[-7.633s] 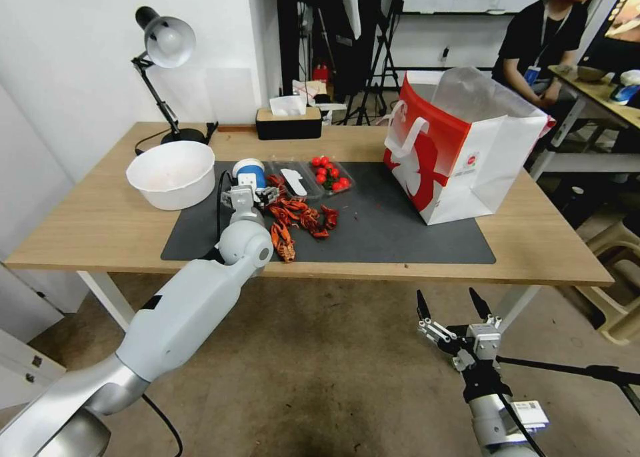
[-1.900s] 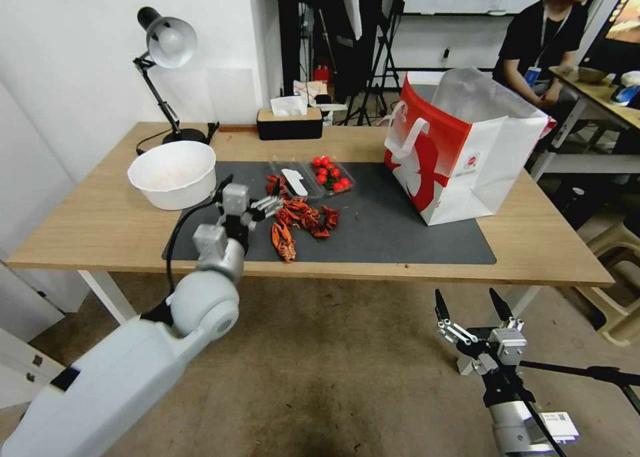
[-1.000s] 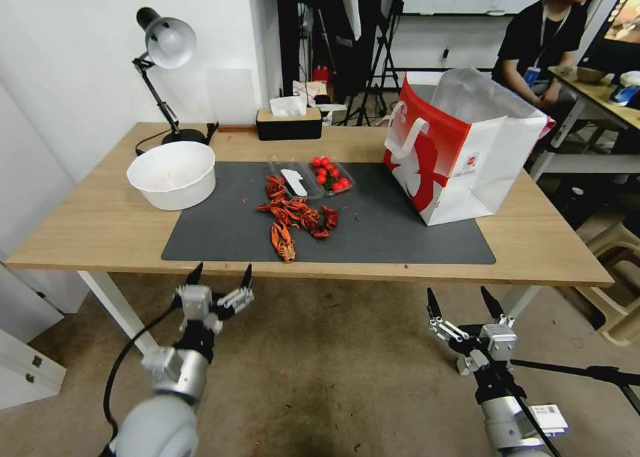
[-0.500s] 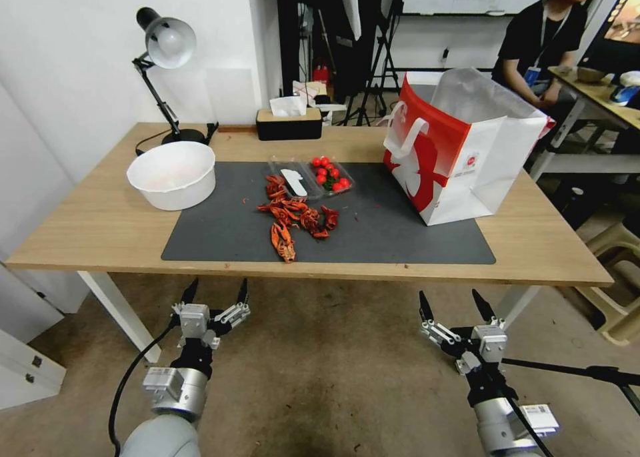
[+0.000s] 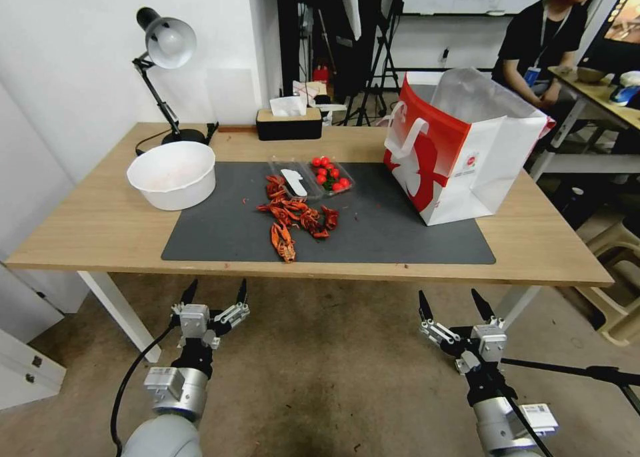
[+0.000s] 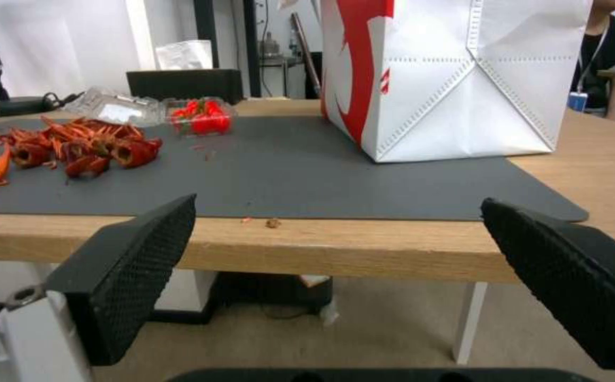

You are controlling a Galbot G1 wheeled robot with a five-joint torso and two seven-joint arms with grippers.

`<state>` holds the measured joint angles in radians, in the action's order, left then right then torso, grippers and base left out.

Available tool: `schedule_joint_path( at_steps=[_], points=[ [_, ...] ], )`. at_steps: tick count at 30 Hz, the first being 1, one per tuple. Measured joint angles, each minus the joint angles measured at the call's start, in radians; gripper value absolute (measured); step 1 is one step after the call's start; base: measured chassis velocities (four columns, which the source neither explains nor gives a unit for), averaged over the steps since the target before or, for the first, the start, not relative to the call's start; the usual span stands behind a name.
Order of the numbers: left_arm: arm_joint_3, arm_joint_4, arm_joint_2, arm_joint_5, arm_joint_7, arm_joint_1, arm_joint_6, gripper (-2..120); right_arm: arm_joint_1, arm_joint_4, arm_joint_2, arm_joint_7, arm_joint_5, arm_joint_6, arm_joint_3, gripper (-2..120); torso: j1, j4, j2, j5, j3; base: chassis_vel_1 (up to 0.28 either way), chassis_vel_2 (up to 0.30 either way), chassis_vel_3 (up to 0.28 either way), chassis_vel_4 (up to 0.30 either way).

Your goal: Pick up the trash from the table and place it into the takeout bag.

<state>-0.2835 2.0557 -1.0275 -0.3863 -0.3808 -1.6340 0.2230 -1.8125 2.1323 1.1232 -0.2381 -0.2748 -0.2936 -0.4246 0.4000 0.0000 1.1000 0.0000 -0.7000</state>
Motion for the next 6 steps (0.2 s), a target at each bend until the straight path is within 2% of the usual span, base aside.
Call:
schedule_joint_path(
  at_steps=[6],
  points=[
    [0.000,0.000,0.000,0.000,0.000,0.000,-0.001,100,0.000,-0.001,0.000,0.000,0.000,0.000,0.000,100,0.000,0.0000,0.000,0.0000,0.000,0.000,0.000,0.000,0.000]
  ],
)
